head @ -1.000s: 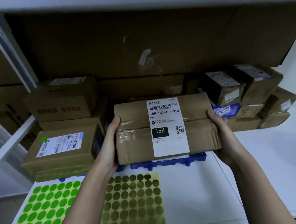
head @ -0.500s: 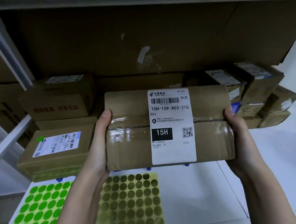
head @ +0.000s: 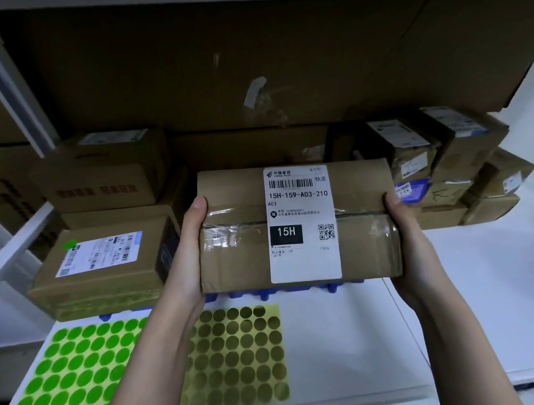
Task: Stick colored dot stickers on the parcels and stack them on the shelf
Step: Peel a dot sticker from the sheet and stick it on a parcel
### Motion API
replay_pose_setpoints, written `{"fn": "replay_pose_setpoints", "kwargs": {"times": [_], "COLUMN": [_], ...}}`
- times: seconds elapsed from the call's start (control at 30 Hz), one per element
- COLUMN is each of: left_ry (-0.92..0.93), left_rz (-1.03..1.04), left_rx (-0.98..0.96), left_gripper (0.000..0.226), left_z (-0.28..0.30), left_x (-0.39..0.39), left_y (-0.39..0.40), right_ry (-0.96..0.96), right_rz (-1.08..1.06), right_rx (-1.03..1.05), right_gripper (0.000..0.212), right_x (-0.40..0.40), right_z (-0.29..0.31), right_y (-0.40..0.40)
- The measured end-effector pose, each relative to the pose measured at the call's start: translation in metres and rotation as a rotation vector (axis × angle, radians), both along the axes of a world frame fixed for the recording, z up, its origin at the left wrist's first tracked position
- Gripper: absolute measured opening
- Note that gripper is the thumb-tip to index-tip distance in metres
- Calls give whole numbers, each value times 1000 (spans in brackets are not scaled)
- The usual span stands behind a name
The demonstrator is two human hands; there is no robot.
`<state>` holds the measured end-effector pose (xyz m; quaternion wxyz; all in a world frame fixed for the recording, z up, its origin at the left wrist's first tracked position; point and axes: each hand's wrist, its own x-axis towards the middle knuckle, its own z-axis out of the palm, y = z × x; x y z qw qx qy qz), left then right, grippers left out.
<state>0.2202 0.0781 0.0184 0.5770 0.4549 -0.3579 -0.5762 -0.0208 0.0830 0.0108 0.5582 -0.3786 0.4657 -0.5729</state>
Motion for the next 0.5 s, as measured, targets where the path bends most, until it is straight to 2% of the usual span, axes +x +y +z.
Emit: {"fn": "replay_pose_setpoints", "kwargs": {"times": [0.07, 0.17, 0.37, 0.5], "left_ry": [-32, -22, -8, 27], "left_rz": [4, -15, -11, 4], "left_rx": [44, 96, 309, 418], "left_gripper": [51, 37, 43, 39], "left_z": [-6, -15, -54, -74], "left_x": [-3, -12, -35, -51], "left_y": [-1, 0, 6, 19], "right_ry": [14, 36, 78, 117], "right_rz": [-8, 7, -6, -11], "right_rx": [37, 92, 292, 392], "right_gripper": [38, 35, 31, 34], "right_x": [-7, -18, -37, -53], "right_z": [-6, -16, -49, -75], "right_y": [-2, -3, 3, 12]}}
